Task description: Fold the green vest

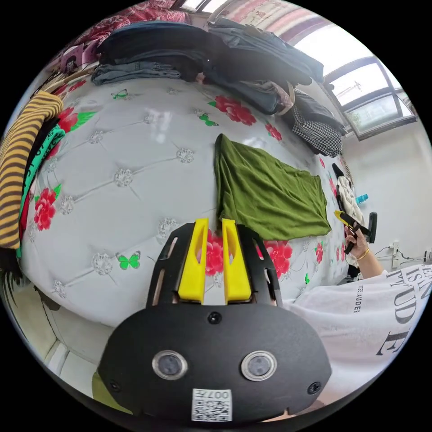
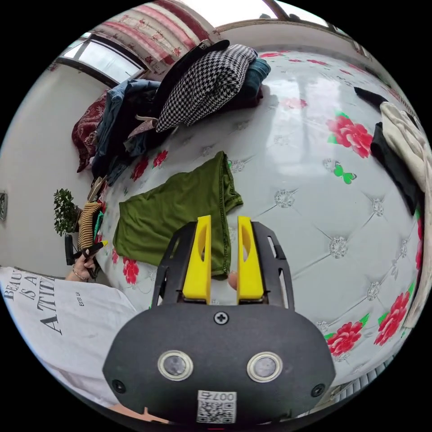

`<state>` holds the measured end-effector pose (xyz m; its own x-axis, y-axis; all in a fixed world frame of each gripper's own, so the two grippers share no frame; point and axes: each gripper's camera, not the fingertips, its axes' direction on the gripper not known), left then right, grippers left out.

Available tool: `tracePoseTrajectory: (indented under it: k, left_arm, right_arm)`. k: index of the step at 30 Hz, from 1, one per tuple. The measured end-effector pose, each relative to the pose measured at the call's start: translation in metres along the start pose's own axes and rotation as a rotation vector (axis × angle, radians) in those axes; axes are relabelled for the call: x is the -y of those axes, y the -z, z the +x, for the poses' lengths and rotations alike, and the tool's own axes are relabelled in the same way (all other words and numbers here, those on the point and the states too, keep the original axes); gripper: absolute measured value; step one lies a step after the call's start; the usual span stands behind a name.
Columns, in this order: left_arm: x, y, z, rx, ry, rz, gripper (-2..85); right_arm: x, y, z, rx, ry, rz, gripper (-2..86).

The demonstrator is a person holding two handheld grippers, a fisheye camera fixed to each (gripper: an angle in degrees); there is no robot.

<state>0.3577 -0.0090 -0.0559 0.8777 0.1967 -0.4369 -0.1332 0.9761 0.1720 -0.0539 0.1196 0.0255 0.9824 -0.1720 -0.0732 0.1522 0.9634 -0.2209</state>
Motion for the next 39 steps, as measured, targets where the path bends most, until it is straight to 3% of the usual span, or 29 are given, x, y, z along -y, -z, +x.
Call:
tracePoseTrajectory:
  k: [6,11,17,26,33,39]
  left_arm:
    - [0.087,-0.007,0.01,0.009,-0.106,0.07,9.7]
    - [0.12,-0.038,0.02,0.038,-0.128,-0.007,9.4]
    - [0.114,-0.05,0.024,0.087,-0.126,-0.031,-0.1]
    - [0.013,0.088,0.012,-0.163,-0.096,0.207,-0.9]
    - [-0.102,0.204,-0.009,-0.326,-0.099,0.362,-1.0]
    - [-0.046,0.218,-0.022,-0.468,-0.1,0.42,-0.9]
  right_arm:
    - [0.069,-0.036,-0.012,-0.038,0.093,-0.031,3.1]
    - [0.083,-0.083,-0.01,-0.066,0.103,-0.126,1.4]
    - [0.06,-0.053,0.004,0.002,0.114,-0.018,-0.1]
    - [-0.042,0.086,0.035,0.443,0.14,0.162,-0.3]
    - [-0.121,0.173,0.046,0.466,0.213,0.238,-0.3]
    - [-0.072,0.173,0.055,0.489,0.24,0.262,-0.2]
